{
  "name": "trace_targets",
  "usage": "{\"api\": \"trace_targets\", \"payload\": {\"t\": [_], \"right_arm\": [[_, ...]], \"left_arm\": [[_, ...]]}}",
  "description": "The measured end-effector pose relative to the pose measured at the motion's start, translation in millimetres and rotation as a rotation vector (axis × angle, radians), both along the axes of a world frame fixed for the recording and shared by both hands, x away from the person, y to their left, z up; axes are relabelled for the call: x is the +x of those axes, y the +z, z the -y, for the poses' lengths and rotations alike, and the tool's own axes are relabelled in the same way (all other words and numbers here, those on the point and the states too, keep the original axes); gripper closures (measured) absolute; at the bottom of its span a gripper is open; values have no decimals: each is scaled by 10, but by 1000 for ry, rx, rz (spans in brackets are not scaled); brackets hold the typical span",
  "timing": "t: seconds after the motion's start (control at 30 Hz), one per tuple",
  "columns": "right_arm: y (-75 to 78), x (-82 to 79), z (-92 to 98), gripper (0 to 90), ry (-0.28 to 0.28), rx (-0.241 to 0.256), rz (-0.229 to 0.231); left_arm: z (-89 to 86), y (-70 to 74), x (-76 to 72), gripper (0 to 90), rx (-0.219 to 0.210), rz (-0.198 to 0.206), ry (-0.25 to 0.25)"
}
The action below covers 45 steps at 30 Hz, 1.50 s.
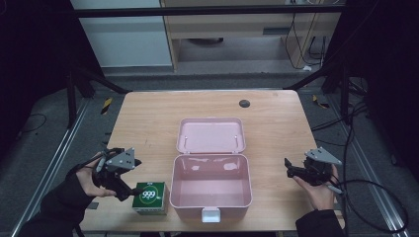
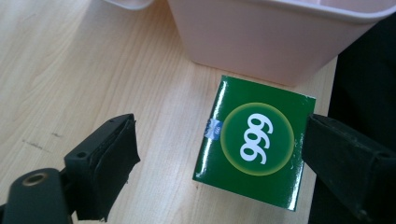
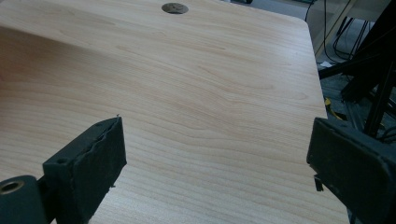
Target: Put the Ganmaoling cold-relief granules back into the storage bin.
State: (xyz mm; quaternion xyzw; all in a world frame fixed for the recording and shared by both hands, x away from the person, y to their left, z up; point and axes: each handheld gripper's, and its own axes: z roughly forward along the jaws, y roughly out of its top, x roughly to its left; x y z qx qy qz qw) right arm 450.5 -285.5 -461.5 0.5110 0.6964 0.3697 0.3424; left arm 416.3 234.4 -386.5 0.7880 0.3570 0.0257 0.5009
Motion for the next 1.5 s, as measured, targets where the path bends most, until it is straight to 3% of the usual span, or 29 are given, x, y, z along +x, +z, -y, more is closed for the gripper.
{"api": "trace_targets", "payload": {"t": [0.77,1.5], "right_arm": [[-34,10,-3,35,10,-18,-18],[-68,28,-13,26,18,-36,-42]], "left_arm": [[283,-369,-148,50,-7,-65,16],[423,-559,-203,34,-13,-86,11]]}}
